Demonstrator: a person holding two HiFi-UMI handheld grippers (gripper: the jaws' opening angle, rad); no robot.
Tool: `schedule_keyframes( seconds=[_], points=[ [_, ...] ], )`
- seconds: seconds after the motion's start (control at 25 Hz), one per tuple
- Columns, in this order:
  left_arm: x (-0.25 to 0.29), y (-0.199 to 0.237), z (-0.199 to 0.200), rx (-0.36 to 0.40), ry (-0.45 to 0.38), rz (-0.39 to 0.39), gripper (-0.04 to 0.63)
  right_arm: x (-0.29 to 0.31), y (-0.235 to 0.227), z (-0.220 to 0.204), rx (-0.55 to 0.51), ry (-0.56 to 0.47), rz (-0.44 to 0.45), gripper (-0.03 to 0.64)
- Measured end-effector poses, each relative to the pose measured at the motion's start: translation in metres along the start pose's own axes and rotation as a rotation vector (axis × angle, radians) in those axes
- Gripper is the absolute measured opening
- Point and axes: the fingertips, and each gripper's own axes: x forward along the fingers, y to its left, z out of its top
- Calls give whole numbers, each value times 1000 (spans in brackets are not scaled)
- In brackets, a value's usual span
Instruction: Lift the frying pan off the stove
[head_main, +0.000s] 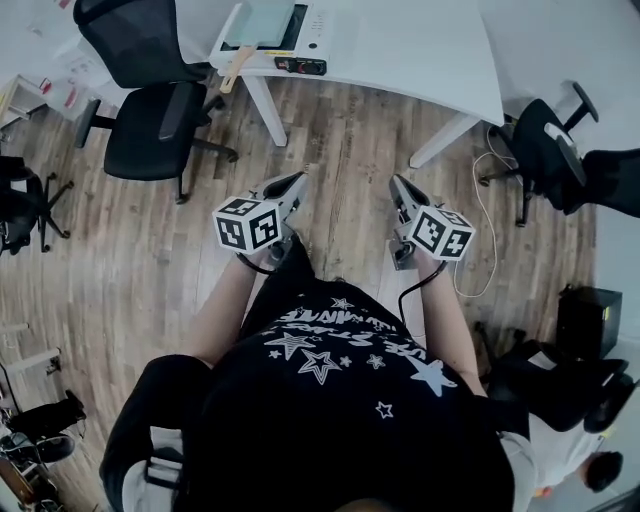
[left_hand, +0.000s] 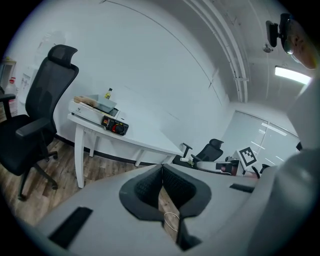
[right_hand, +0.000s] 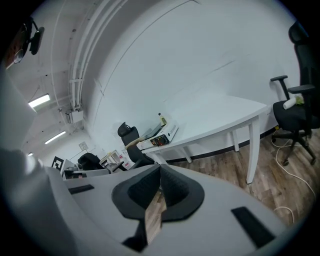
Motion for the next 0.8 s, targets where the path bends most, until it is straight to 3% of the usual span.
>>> schedule_keyframes(
  seconds=[0.48,0.8],
  points=[
    [8,94,76,1,-35,1,8,121,42,45,-36,35,44,8],
    [8,133,93,-43,-13,-28,9,181,72,63,-37,50,73,8]
  ],
)
